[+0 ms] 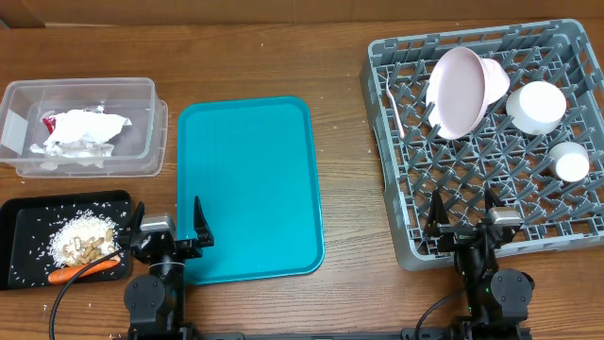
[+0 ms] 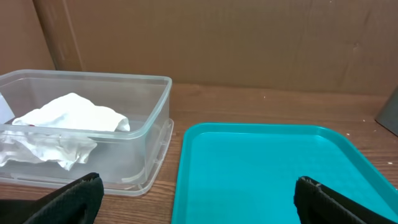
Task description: Sort waste into correct bins and load items into the dishwasher
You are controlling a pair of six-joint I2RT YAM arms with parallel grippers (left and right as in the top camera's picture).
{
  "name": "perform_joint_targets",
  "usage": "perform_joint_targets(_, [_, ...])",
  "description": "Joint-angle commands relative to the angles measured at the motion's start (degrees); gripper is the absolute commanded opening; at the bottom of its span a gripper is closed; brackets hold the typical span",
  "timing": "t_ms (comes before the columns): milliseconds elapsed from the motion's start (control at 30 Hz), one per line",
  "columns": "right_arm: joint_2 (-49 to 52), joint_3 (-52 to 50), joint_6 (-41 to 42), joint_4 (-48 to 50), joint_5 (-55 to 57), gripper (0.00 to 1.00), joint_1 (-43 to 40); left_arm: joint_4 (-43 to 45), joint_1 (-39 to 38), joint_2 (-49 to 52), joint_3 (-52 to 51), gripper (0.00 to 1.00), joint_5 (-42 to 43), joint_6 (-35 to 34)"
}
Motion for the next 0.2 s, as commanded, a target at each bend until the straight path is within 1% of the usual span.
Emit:
perform_joint_targets(0, [-0.46, -0.59, -0.22, 0.42, 0.55, 1.0, 0.31, 0.15, -0.28, -0.7, -0.22, 1.0, -0.52, 1.29])
perform_joint_targets(167, [-0.46, -0.59, -0.22, 0.42, 0.55, 1.0, 0.31, 0.13, -0.28, -0.7, -0.22, 1.0, -0.52, 1.27])
